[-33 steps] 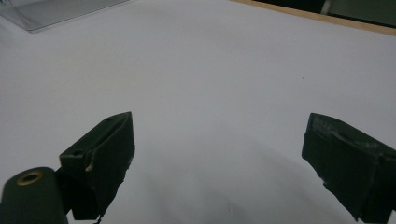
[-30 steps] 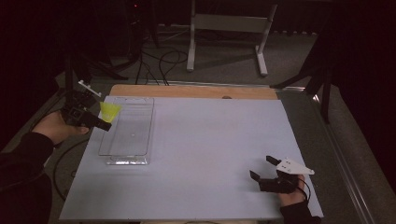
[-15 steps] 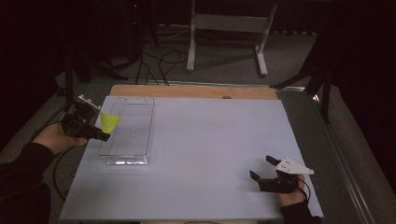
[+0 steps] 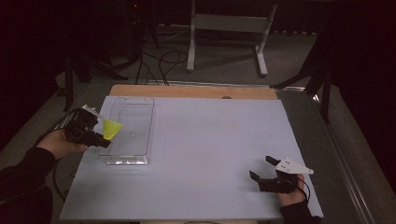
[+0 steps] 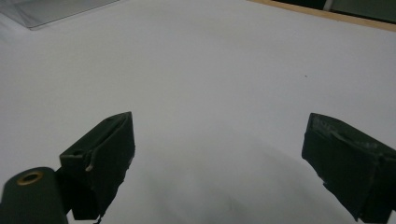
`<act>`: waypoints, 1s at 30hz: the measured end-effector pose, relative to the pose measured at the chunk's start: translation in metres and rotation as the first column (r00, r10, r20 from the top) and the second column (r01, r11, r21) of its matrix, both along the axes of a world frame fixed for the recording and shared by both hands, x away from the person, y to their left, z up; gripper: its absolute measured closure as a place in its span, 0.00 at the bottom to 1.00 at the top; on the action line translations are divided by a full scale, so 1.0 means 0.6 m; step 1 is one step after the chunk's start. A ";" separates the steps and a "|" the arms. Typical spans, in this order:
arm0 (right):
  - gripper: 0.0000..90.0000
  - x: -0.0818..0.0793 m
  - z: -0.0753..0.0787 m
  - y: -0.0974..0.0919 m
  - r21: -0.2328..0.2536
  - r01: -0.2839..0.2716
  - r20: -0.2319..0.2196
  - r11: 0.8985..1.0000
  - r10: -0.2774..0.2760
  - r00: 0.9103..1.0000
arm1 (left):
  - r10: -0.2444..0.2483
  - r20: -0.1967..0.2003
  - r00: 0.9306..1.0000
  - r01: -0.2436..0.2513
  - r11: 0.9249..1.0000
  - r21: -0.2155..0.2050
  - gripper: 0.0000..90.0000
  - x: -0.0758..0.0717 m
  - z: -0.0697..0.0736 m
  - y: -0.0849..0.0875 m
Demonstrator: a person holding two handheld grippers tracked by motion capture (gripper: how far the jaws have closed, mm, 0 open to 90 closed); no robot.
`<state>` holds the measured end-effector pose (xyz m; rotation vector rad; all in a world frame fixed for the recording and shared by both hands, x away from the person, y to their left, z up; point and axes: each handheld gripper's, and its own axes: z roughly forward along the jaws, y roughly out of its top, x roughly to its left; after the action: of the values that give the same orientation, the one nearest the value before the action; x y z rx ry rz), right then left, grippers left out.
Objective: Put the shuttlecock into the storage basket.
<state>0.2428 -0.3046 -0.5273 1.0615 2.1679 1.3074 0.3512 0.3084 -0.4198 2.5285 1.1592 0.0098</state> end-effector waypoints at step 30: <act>0.11 0.001 -0.001 -0.001 0.001 0.002 0.000 1.000 -0.002 1.000 | -0.083 -0.010 0.997 0.083 0.974 0.209 0.70 0.007 -0.017 -0.033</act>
<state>0.2431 -0.3051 -0.5277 1.0630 2.1661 1.3079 0.3553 0.2883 -0.4299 2.7594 1.1039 0.1159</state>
